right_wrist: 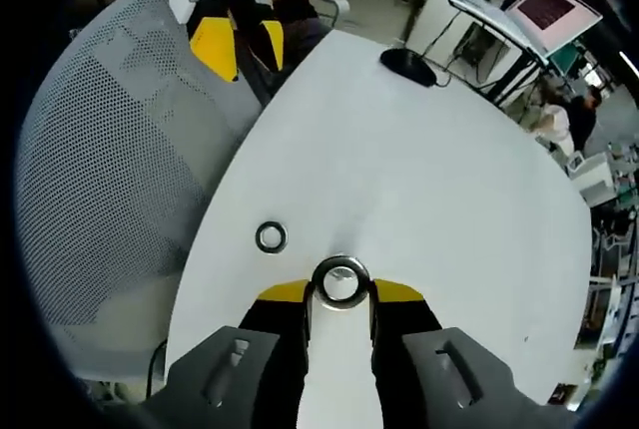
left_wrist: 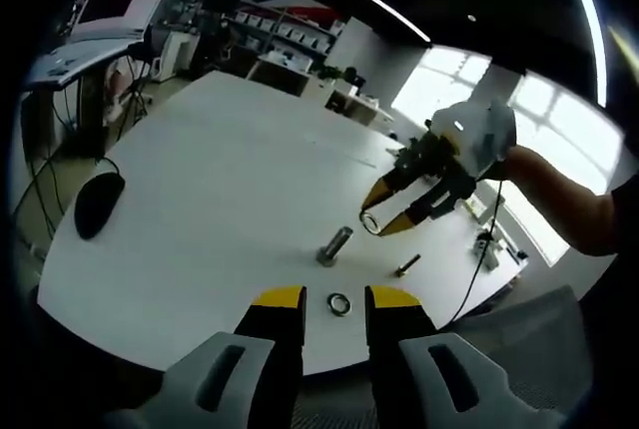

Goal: Place the washer onto the threaded stud by aligning its center hole with the stud, sliding it down to the base, and recovering from edge contact or off-axis alignment until the washer reaches the visible bottom stop.

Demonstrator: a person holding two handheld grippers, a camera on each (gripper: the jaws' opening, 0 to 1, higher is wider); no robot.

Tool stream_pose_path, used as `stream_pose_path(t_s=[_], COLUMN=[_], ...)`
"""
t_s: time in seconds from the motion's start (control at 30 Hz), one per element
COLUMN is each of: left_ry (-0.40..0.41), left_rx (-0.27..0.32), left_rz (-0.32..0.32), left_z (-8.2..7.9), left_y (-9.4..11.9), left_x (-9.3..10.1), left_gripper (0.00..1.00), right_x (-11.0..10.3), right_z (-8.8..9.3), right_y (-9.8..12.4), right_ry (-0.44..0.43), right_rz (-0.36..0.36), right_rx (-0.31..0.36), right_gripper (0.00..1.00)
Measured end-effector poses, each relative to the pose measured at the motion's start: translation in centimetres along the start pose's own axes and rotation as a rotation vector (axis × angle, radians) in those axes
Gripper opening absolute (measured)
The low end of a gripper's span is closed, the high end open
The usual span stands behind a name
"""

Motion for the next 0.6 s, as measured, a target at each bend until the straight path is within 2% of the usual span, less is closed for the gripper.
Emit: stream_pose_path(t_s=[0.27,0.6], left_ry=[0.005,0.004], left_rx=[0.005,-0.002], left_rz=[0.001,-0.003], left_z=[0.0,0.1], left_y=[0.0,0.0], left_x=[0.0,-0.1], left_gripper=[0.21,0.21], right_x=[0.9,1.1], right_z=[-0.5,-0.3], right_y=[-0.7,-2.1], right_ry=[0.032,0.042], right_rz=[-0.019,-0.068], right_rx=[-0.029,-0.070], right_gripper=[0.23,0.23])
Point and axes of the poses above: the point that each gripper's makers call its tool centre point, and the gripper's own axes: y roughly backward along the fingers, x roughly to its right, z roughly out of its underside, the point moved 5 cm from there along y, roughly backward along the fingers, and after that the axes turned 5 degrees about -x, right-handed, at the moved point
